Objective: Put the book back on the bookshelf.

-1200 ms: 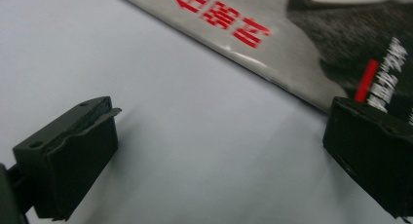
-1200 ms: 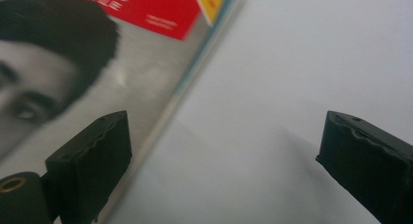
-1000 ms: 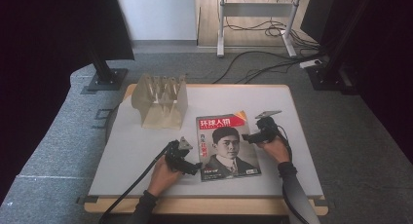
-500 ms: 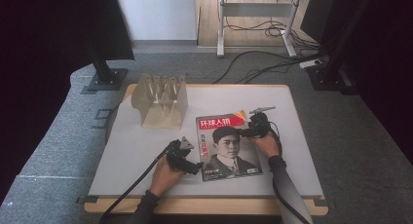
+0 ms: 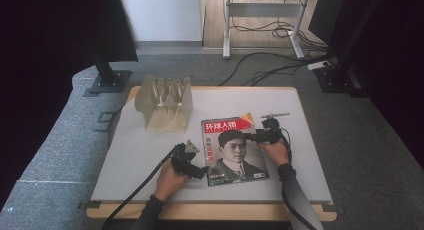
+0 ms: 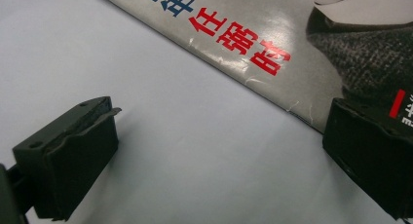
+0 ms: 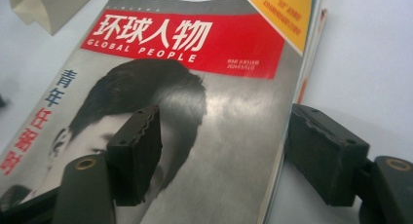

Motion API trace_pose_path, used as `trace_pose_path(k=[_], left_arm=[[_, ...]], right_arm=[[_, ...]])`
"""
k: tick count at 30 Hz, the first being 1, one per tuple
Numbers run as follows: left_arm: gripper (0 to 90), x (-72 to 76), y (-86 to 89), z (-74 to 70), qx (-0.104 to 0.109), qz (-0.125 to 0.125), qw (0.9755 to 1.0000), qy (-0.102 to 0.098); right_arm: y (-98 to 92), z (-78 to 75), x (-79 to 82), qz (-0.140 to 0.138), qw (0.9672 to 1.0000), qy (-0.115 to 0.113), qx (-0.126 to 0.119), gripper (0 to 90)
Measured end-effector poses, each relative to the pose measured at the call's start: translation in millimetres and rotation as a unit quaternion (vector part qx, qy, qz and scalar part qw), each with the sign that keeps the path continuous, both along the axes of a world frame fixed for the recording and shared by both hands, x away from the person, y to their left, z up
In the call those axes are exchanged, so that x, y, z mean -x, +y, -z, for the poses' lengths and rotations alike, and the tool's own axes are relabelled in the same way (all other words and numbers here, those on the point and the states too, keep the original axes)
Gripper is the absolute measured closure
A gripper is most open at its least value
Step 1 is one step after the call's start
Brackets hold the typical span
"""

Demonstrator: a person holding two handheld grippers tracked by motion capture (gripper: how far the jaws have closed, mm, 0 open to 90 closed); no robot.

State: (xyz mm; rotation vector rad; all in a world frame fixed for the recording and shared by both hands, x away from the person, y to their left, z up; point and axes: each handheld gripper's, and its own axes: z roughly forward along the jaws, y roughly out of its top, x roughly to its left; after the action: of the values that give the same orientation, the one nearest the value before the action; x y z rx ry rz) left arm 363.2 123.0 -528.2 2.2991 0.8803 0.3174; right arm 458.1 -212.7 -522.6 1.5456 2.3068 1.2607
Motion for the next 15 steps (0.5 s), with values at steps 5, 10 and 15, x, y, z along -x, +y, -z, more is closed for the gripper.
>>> trace_pose_path(k=[5, 10, 15], left_arm=[[0.0, 0.3, -0.7, 0.1, -0.003, 0.000, 1.0000, -0.002], [0.0, 0.2, -0.6, 0.2, -0.003, -0.001, 1.0000, -0.001], [0.0, 0.2, -0.6, 0.2, -0.003, -0.001, 1.0000, -0.001]], right_arm=[[-0.5, 1.0, -9.2, 0.000, 0.9999, 0.004, -0.016, 35.4], [8.5, 0.2, -12.4, -0.002, 1.0000, -0.003, 0.001, 36.5], [6.8, 0.1, -2.6, -0.025, 0.9996, 0.001, -0.015, 50.3]])
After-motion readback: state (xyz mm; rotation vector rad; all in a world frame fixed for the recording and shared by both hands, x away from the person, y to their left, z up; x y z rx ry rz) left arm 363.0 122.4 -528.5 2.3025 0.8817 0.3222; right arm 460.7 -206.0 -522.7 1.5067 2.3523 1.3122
